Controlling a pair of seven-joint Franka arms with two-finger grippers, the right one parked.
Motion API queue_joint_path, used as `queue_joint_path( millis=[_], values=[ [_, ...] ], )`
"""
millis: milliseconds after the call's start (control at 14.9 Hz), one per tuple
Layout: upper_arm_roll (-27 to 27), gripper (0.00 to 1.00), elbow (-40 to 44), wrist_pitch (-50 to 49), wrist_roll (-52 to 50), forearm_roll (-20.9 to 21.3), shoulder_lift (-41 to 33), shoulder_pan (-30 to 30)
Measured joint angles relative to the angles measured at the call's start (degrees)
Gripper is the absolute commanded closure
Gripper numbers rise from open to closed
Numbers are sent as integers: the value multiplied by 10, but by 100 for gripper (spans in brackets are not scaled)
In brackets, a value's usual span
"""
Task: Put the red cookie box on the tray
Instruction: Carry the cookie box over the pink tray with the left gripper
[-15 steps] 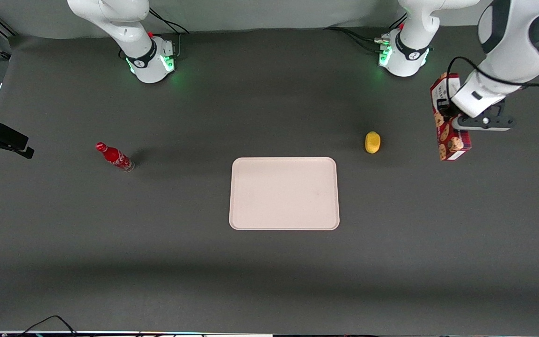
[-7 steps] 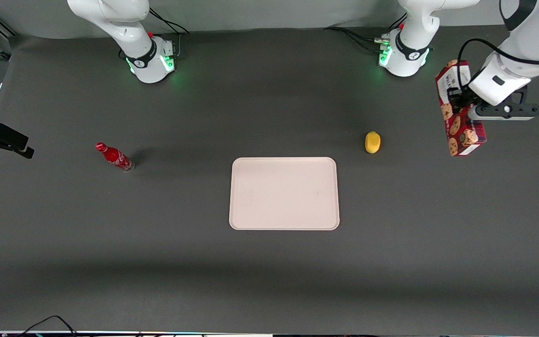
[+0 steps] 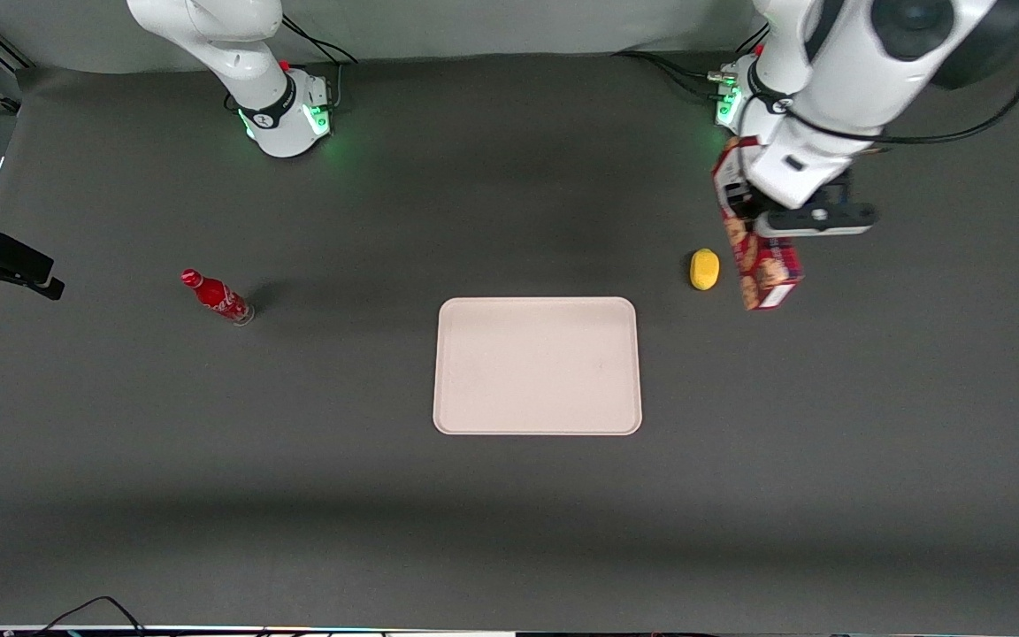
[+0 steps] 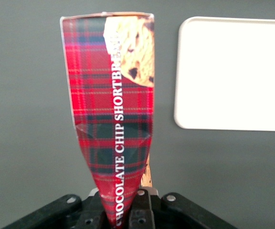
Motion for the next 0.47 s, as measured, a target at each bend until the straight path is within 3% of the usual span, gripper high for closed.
queue_joint_path(
  millis=[268, 470],
  values=[
    [-88, 100, -1, 127, -74, -2, 88, -2],
    [-113, 100, -1, 217, -107, 8, 182, -4]
  ],
)
